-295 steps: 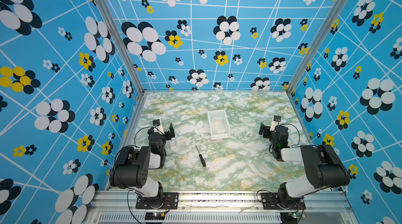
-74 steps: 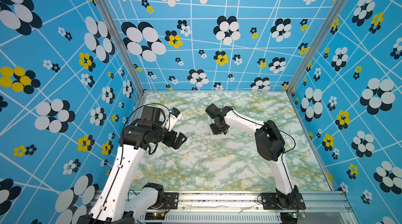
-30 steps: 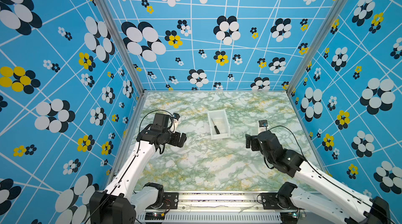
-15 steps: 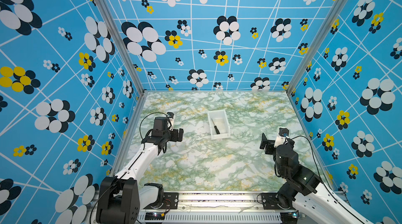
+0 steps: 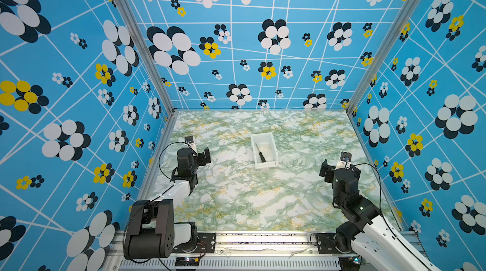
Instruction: Put the screwdriver in the bin
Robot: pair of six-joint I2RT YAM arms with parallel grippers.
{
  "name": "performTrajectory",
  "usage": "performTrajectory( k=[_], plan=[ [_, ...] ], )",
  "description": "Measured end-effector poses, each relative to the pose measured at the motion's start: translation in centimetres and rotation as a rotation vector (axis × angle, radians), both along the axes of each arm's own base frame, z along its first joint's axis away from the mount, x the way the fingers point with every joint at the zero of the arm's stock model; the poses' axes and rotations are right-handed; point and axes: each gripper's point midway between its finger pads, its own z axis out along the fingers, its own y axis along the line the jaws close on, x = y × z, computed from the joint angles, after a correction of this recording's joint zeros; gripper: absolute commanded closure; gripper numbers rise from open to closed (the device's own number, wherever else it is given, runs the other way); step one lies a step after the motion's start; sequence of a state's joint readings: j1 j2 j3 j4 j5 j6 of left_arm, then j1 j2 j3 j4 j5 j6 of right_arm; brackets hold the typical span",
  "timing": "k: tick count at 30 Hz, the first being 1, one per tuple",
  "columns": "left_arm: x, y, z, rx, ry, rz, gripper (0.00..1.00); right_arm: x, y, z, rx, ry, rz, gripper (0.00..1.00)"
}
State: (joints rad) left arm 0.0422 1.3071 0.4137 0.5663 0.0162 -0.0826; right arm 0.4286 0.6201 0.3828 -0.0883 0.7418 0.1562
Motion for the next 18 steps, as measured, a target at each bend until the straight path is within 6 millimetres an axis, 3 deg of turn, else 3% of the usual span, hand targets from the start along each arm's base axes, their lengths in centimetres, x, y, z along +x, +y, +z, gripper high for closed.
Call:
performTrajectory(
  k=[5, 13, 18],
  plan=[
    [-0.2, -0.1, -0.3, 0.003, -0.070, -0.004, 0.01, 1.6, -1.0, -0.7, 0.021, 0.041, -0.033, 0.01],
    [-1.4, -0.4, -3.5, 0.003, -0.111, -0.023, 0.01, 4.6, -2.3, -2.1, 0.068, 0.030, -0.034, 0.01],
    [-1.5, -0.5, -3.4, 0.006, -0.156, -0.023, 0.01, 5.9, -4.3, -3.3, 0.094, -0.007, -0.076, 0.01]
  ],
)
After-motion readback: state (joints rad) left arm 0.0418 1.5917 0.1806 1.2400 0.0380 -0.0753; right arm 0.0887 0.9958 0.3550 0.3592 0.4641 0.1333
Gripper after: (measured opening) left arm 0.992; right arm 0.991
